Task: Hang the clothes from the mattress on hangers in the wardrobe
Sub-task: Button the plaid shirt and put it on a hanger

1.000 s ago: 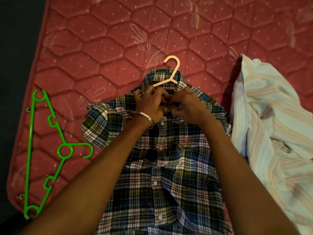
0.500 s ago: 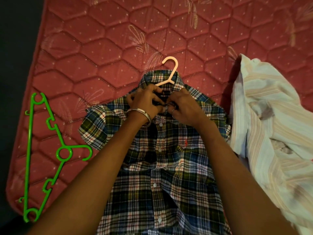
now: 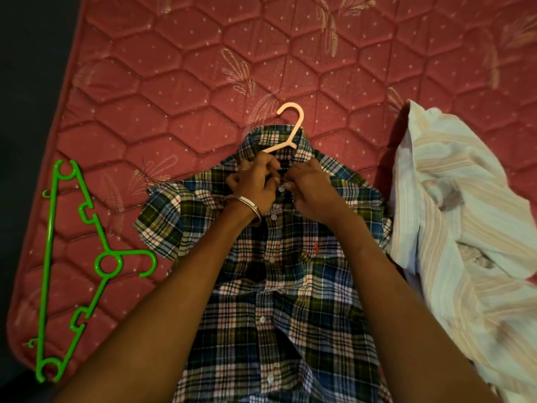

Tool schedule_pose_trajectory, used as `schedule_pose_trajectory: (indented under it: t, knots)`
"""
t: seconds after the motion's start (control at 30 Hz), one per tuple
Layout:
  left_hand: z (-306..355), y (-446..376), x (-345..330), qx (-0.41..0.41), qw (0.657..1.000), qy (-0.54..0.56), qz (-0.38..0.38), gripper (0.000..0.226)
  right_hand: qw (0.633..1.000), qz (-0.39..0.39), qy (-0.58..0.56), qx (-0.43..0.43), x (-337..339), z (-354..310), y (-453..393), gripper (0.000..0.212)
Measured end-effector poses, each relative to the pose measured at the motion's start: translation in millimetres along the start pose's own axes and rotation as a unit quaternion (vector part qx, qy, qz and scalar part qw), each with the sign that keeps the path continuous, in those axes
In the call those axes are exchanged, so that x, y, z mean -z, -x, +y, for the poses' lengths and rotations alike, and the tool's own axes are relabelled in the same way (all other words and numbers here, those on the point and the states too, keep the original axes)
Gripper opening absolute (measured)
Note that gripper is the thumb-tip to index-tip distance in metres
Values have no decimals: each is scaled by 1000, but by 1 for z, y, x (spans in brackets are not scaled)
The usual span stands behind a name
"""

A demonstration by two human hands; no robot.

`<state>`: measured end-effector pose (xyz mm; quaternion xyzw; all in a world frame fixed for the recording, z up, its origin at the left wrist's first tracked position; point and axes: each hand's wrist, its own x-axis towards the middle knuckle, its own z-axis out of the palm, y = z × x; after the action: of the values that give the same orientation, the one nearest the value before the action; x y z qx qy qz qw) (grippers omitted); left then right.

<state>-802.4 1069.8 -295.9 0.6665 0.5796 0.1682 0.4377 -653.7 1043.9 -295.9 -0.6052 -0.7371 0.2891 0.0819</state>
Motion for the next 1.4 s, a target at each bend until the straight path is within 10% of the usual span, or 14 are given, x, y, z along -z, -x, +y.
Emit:
schedule_pose_trajectory:
  t: [0.37,0.7,0.93,1.1,1.2,1.3,1.4]
  knots:
    - [-16,3,9,-3,997,52,-55,45,999,-17,-28,17,14,-3,-3,24]
    - [2,13,5,-121,983,-134,26,39,995,-41,3,-89,21,-7,-8,28]
    - [-11,6,16,-34,998,34,38,45,986,-69,101,-117,37,-19,-23,36]
    - [-23,-10,37,-10,982,-46,181,56,954,166,-181,-171,52,-7,-52,13]
    - [-48,-29,53,97,972,-196,86,54,954,150,-102,-237,43,-3,-80,33]
    - [-57,-42,58,39,967,-246,-45,56,955,88,-44,-279,29,3,-100,59]
    - [-54,-45,60,-5,979,-182,-89,53,914,171,-172,-326,42,2,-115,36]
